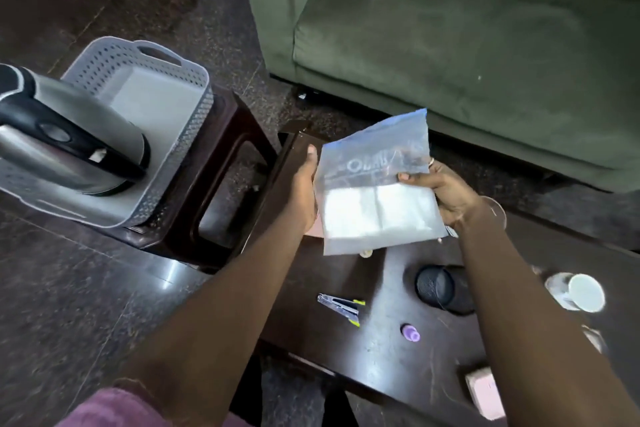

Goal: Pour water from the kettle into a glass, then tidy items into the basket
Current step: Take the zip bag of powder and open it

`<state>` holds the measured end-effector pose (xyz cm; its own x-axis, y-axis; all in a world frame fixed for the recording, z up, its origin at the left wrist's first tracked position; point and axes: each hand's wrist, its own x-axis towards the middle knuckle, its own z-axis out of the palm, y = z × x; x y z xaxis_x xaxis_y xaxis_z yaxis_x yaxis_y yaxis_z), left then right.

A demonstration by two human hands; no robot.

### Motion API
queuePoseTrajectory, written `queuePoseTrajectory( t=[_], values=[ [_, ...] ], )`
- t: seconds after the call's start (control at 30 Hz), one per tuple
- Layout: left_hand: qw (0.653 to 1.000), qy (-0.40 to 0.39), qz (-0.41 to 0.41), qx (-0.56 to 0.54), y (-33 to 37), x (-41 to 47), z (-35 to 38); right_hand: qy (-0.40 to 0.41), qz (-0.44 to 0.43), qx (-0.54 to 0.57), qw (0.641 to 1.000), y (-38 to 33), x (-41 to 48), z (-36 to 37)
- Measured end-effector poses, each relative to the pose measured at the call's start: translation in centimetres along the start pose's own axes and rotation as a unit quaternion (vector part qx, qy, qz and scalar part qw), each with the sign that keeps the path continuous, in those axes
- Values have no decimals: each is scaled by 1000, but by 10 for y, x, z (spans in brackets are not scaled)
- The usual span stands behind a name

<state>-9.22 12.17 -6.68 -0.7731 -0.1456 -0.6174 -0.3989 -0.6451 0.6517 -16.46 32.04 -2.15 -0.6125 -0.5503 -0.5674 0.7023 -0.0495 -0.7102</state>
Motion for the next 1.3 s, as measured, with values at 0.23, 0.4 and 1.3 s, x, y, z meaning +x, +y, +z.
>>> queuePoseTrajectory(
  t=[0.23, 0.4, 1.3],
  values=[
    [996, 41, 39, 71, 1, -9, 3, 57, 64, -16, 996, 52, -17, -30],
    [982, 43, 105, 154, 0, -19, 7, 75, 95, -97, 988, 75, -23, -36],
    [923, 136, 290, 214, -24, -42, -3, 271, -232, -558, 749, 58, -5, 86]
  ],
)
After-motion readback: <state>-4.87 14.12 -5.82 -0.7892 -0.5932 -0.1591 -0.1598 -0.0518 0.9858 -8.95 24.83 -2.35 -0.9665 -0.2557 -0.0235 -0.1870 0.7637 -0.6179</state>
